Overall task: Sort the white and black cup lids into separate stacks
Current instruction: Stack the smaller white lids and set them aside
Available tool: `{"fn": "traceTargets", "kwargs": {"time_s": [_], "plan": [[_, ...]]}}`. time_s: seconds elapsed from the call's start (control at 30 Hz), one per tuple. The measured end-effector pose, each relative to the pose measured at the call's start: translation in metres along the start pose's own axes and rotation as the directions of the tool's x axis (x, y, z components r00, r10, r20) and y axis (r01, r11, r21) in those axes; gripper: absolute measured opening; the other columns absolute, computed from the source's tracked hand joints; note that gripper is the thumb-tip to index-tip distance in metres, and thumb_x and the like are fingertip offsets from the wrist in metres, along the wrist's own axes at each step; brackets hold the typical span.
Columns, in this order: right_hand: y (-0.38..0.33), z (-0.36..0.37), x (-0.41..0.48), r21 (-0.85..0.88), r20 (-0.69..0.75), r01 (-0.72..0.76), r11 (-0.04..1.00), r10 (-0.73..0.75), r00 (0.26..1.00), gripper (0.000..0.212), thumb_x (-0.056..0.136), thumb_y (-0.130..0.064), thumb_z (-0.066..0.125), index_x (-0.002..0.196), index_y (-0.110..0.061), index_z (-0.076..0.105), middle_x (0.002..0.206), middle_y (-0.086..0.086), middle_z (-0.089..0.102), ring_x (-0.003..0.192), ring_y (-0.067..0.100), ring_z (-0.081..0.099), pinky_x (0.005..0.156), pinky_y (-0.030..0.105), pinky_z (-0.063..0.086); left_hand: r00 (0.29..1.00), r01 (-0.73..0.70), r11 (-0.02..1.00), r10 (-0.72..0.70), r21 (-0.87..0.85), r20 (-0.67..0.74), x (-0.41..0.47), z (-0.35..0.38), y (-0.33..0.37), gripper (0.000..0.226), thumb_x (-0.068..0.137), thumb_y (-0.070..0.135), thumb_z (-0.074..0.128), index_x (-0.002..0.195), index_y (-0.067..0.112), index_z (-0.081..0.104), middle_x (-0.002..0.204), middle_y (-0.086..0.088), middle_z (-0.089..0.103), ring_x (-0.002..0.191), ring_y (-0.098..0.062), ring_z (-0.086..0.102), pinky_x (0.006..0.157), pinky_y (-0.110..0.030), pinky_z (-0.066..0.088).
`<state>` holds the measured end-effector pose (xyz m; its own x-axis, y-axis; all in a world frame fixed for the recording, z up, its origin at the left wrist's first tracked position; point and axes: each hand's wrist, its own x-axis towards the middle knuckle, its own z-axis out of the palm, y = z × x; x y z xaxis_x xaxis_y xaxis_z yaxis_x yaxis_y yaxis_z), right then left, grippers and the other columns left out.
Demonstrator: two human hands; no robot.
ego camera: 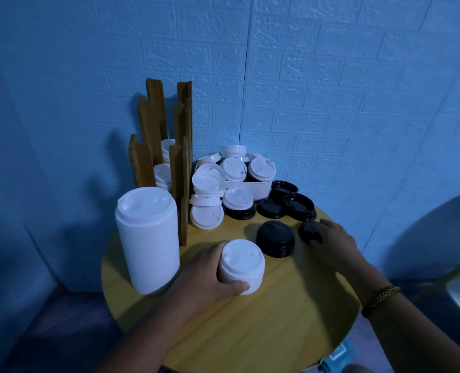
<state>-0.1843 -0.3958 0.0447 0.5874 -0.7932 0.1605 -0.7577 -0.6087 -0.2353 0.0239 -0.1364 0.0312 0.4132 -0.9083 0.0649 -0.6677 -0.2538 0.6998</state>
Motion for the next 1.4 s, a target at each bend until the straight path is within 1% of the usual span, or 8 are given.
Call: {"fn": "traceTargets", "kwargs": {"time_s": [0.27,0.37,0.47,0.67,0.83,1.03,1.23,1.4], "plan": [[-0.012,0.001,-0.01,-0.083,-0.011,-0.004,0.997,0.003,1.0,0.055,0.089,-0.057,0.058,0.134,-0.027,0.053,0.136,0.004,0.046,0.128,0.026,0.04,0.105,0.042,0.036,1.0,0.0,1.0,0.001,0.021,-0.015,-0.001,0.0,0.002,0.092,0.073,0.064,0.078,0.15,0.046,0.03,0.143,0.023,0.043,0.126,0.0,0.041,0.103,-0.026,0.041],[-0.015,-0.002,-0.013,-0.044,0.12,0.021,0.999,-0.016,0.993,0.056,0.088,-0.049,0.06,0.136,-0.026,0.044,0.152,0.003,0.035,0.14,0.027,0.031,0.111,0.049,0.032,1.0,-0.005,1.0,0.005,0.024,-0.015,-0.002,-0.001,0.003,0.09,0.074,0.063,0.078,0.149,0.046,0.031,0.142,0.024,0.043,0.123,0.002,0.041,0.099,-0.024,0.039],[-0.014,-0.007,-0.014,-0.007,0.135,0.021,1.0,-0.02,0.991,0.049,0.087,-0.044,0.065,0.128,-0.025,0.046,0.138,0.003,0.048,0.121,0.023,0.047,0.097,0.037,0.045,1.0,-0.005,1.0,0.006,0.015,-0.022,-0.001,-0.001,0.004,0.089,0.075,0.06,0.08,0.148,0.046,0.032,0.139,0.026,0.043,0.123,0.002,0.042,0.097,-0.022,0.037],[-0.018,-0.009,-0.018,-0.053,0.173,-0.022,0.998,0.031,0.985,0.092,0.076,-0.079,0.058,0.15,-0.031,0.03,0.144,0.007,0.035,0.135,0.028,0.034,0.106,0.042,0.038,1.0,-0.002,1.0,0.002,0.018,-0.013,-0.001,0.0,0.004,0.089,0.075,0.06,0.08,0.148,0.046,0.031,0.134,0.028,0.039,0.123,0.002,0.041,0.097,-0.022,0.037],[-0.014,-0.006,-0.017,0.07,0.303,0.071,0.995,-0.089,0.949,0.085,0.088,-0.052,0.061,0.157,-0.027,0.018,0.162,0.003,0.019,0.145,0.027,0.028,0.117,0.05,0.031,1.0,0.001,1.0,-0.001,0.019,-0.007,0.0,0.001,0.002,0.092,0.075,0.062,0.079,0.15,0.045,0.029,0.141,0.023,0.041,0.126,0.0,0.04,0.1,-0.025,0.039],[-0.014,-0.003,-0.02,0.127,0.166,-0.007,0.992,-0.015,0.986,0.081,0.08,-0.066,0.067,0.147,-0.03,0.039,0.143,0.002,0.044,0.127,0.023,0.045,0.103,0.041,0.046,1.0,0.007,1.0,-0.006,0.012,-0.004,-0.001,0.001,0.002,0.092,0.074,0.064,0.079,0.15,0.046,0.029,0.141,0.023,0.041,0.126,-0.001,0.041,0.103,-0.028,0.041],[-0.037,-0.01,-0.015,0.242,-0.145,0.029,0.97,0.007,0.989,0.088,0.076,-0.075,0.062,0.149,-0.032,0.036,0.133,0.007,0.046,0.126,0.027,0.042,0.099,0.04,0.045,1.0,-0.004,1.0,0.004,0.012,-0.012,-0.002,0.001,0.003,0.089,0.075,0.061,0.079,0.148,0.047,0.03,0.138,0.025,0.041,0.127,-0.002,0.043,0.102,-0.025,0.041],[-0.09,-0.007,0.003,0.154,-0.05,0.162,0.975,-0.156,0.987,0.09,0.077,-0.079,0.056,0.151,-0.034,0.033,0.138,0.004,0.038,0.132,0.026,0.031,0.107,0.041,0.038,1.0,-0.005,1.0,0.005,0.023,-0.009,-0.001,0.001,0.003,0.09,0.076,0.062,0.078,0.149,0.048,0.027,0.147,0.024,0.041,0.127,0.002,0.038,0.103,-0.024,0.039]]}}
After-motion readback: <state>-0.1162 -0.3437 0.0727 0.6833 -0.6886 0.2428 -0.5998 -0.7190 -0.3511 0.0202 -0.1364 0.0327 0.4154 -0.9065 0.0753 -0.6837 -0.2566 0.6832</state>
